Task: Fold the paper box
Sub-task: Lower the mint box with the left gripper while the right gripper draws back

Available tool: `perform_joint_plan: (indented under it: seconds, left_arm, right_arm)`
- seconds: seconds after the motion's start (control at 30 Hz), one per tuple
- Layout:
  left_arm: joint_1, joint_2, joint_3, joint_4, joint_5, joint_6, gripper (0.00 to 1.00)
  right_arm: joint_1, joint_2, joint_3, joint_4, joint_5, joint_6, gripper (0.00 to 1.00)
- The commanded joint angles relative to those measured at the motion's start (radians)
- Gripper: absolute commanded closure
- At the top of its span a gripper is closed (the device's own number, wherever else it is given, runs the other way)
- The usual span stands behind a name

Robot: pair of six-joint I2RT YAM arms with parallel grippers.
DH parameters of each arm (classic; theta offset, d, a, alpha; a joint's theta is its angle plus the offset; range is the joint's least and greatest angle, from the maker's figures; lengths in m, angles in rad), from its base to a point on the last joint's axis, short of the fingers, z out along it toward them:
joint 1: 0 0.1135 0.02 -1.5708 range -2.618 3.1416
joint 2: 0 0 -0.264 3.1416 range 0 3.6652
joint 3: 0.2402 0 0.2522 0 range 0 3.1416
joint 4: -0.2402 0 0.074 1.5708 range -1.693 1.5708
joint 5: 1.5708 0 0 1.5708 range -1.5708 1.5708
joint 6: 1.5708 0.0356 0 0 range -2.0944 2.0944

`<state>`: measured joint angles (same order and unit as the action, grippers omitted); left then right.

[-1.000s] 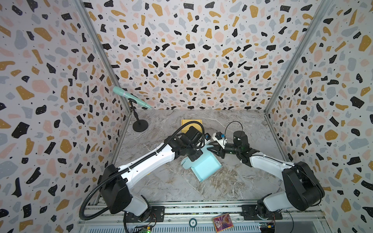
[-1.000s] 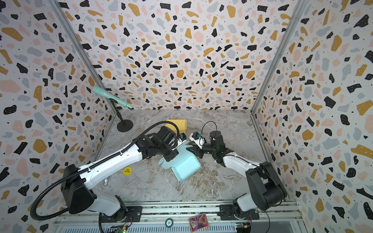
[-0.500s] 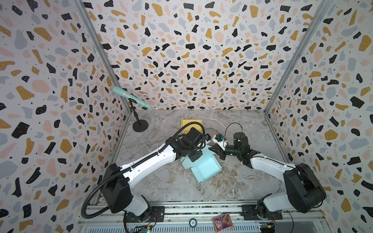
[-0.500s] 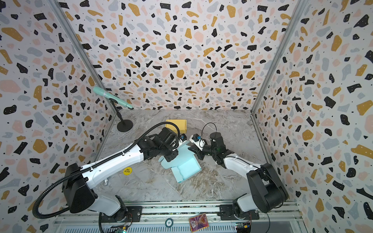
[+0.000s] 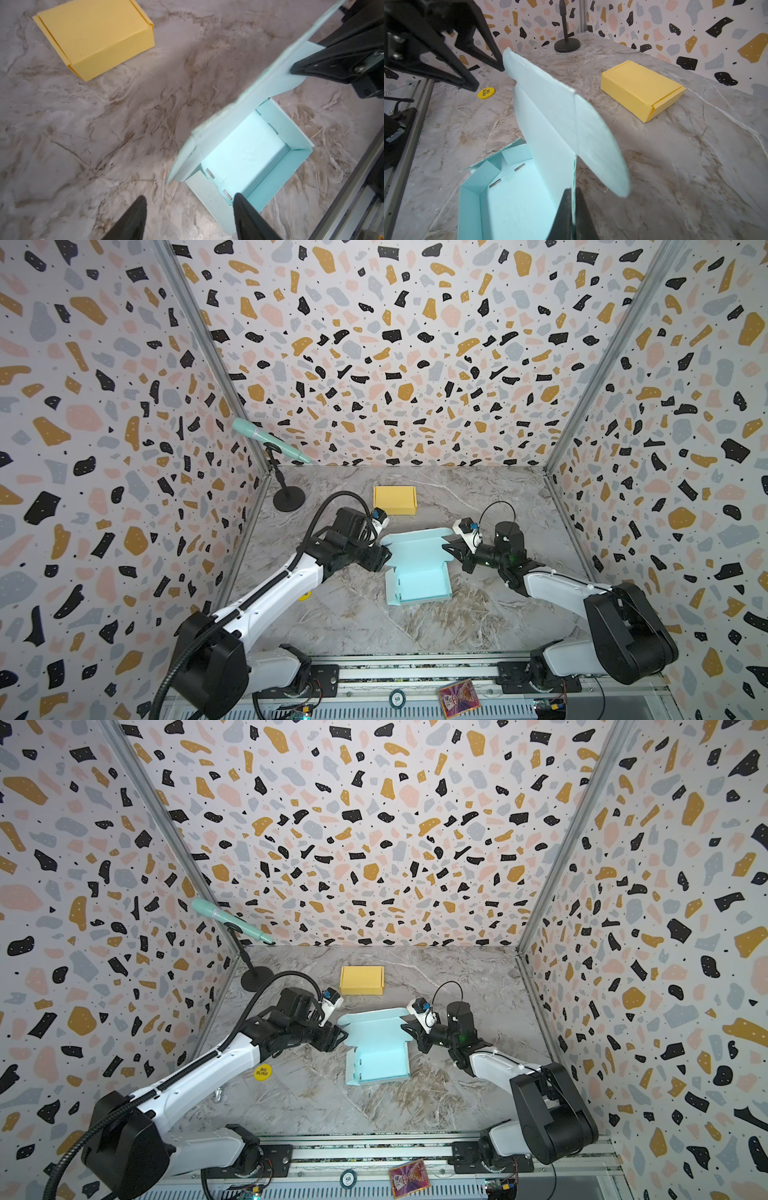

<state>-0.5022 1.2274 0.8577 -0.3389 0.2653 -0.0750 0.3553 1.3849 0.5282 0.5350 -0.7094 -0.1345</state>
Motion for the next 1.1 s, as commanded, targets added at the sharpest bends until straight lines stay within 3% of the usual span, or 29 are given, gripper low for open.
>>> perform_joint_plan:
  seconds: [0.0, 0.17, 0.4, 0.5, 0.6, 0.87, 1.07]
  left_arm:
    - [0.058, -0.049, -0.09, 0.208, 0.076, -0.179, 0.31]
    - [0.125, -0.043, -0.207, 0.262, 0.145, -0.27, 0.37]
    - [0.131, 0.007, -0.333, 0.376, 0.207, -0.342, 0.49]
    - [0.131, -0.004, -0.34, 0.368, 0.192, -0.336, 0.53]
    - [0.131, -0.054, -0.312, 0.324, 0.163, -0.318, 0.53]
    - [0.077, -0.094, -0.073, 0.058, 0.02, -0.118, 0.22]
    - [-0.041, 0.029, 0.148, -0.024, -0.036, 0.04, 0.13]
  right_arm:
    - [-0.005, -0.022, 0.0, 0.059, -0.016, 0.033, 0.92]
    - [-0.006, -0.014, 0.0, 0.064, -0.01, 0.039, 0.9]
    - [0.015, -0.014, -0.001, 0.055, 0.026, 0.034, 0.88]
    - [0.049, -0.017, 0.015, 0.02, 0.078, 0.015, 0.87]
    - [0.063, -0.014, 0.038, -0.012, 0.124, 0.022, 0.79]
    - [0.053, -0.065, 0.064, -0.057, 0.205, 0.137, 0.39]
    - [0.055, -0.163, 0.023, -0.127, 0.244, 0.296, 0.31]
